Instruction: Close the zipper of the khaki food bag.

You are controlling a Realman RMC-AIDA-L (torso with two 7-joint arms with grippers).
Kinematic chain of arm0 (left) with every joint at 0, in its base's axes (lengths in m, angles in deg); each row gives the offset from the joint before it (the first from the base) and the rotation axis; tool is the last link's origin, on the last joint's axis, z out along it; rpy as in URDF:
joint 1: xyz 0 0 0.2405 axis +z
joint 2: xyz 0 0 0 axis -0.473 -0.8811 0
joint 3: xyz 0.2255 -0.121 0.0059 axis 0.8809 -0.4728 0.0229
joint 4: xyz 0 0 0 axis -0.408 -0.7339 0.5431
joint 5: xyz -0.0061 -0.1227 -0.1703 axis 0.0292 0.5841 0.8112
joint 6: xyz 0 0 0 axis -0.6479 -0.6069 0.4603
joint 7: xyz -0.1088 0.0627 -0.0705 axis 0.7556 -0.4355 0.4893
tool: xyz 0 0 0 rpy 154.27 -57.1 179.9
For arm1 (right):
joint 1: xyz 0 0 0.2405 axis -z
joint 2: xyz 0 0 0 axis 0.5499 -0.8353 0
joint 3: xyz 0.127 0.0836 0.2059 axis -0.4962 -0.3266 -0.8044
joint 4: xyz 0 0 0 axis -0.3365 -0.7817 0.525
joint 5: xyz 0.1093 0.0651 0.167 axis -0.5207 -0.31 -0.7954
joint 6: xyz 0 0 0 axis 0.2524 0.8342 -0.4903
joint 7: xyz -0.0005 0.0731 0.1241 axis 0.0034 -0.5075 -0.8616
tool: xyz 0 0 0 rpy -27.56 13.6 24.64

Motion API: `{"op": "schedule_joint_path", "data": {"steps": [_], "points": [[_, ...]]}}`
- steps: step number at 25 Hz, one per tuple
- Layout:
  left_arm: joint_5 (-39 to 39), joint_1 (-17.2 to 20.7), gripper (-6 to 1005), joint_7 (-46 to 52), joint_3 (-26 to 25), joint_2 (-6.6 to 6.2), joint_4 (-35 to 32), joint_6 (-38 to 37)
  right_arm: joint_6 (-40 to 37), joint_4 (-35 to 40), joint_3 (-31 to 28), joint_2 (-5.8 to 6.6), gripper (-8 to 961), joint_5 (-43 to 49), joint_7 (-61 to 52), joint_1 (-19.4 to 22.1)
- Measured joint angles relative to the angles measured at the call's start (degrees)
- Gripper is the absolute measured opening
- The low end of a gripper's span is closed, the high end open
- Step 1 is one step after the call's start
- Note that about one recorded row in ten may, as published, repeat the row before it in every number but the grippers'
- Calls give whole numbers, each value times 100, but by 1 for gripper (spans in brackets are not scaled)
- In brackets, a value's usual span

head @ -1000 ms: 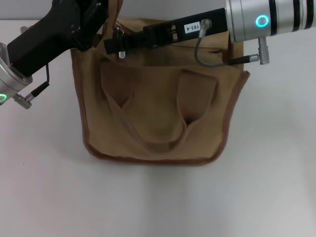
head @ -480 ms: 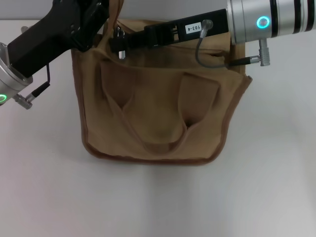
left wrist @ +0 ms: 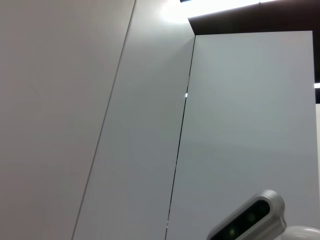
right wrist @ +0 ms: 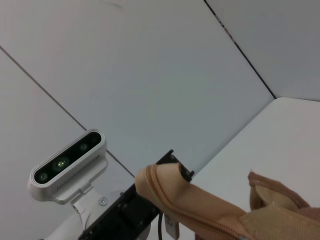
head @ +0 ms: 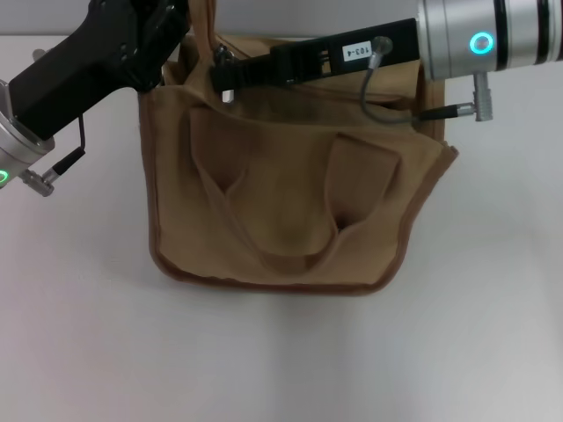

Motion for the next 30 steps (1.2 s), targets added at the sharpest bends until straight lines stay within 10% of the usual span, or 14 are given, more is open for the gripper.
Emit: {"op": "schedule_joint_path", "data": {"steps": [30], "points": [[289,86,38,-28,-28,-26,141,394,-380,494,-104,13,10,-66,205,819]]}}
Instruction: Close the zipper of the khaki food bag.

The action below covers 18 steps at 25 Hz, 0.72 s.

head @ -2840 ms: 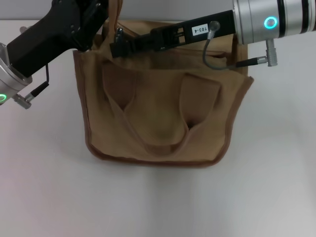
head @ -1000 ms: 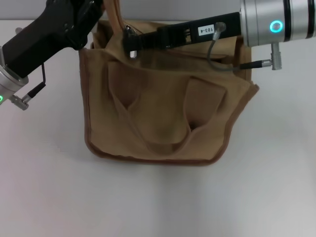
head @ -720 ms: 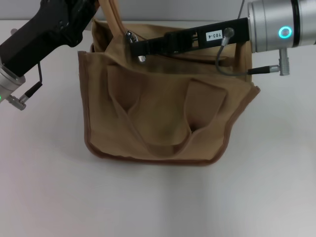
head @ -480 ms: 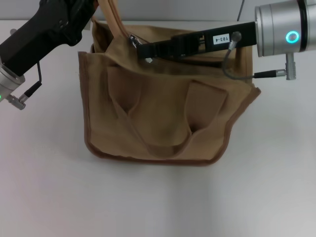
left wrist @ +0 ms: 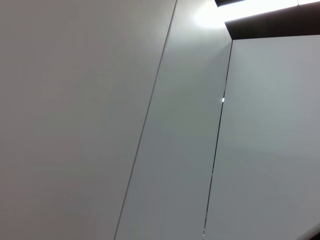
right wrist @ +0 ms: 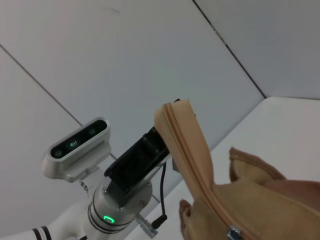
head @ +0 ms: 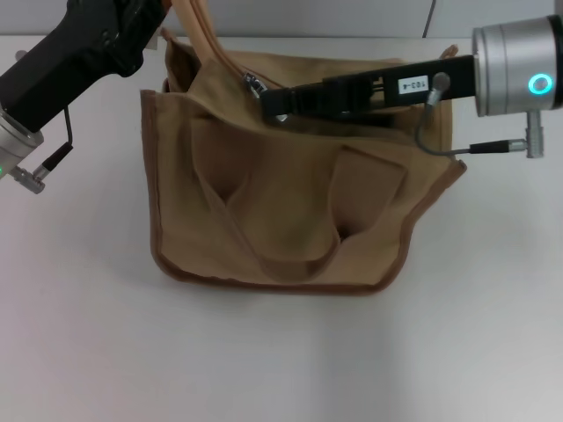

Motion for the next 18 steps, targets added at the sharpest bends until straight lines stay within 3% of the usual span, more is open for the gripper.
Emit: {"op": "schedule_joint_path", "data": {"steps": [18], "points": [[18,0,39,19,0,0,21,174,-674,111,-919,16,11,-92,576,722]]}}
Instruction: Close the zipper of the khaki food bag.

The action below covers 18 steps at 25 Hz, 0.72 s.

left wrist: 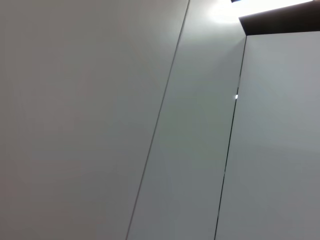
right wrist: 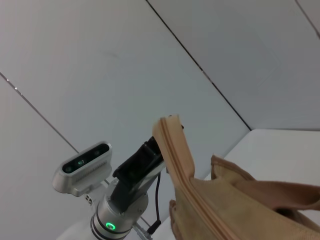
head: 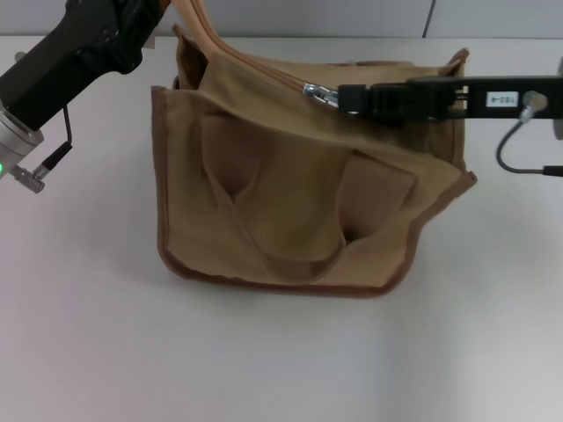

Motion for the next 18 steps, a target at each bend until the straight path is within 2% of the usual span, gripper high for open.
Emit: {"op": "schedule_joint_path", "data": {"steps": [11,18], "points": [[115,15,39,-36,-9,-12,91,138,-458,-16,-650,8,11,36,321,293],[122,17,39,-32,-9,-8,128,246,-690,-47,-947,102,11,53,481,526]]}}
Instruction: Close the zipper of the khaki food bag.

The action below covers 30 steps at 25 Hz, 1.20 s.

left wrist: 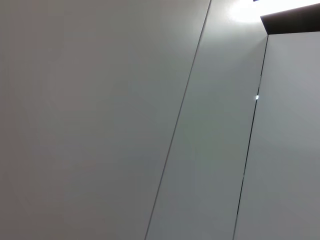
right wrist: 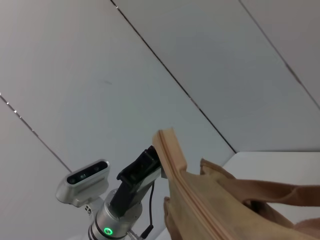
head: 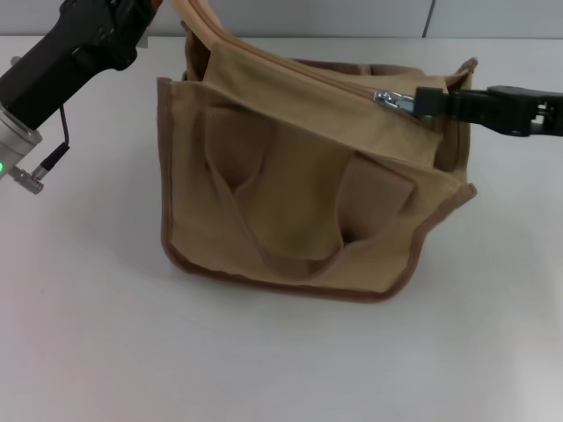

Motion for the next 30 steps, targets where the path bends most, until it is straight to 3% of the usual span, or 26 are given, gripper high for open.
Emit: {"op": "schedule_joint_path", "data": {"steps": [9,15,30], "points": [[0,0,39,17,0,4,4,68,-122,-28,-134,125,11,16,158,222],[-1,0,39,24,1,8,17,121,-180,-344,-253,276,20,79,379,244],[-4,-18,40,21,6,-1,80,153,-877,-673,-581,407,109,44,668,97]]}}
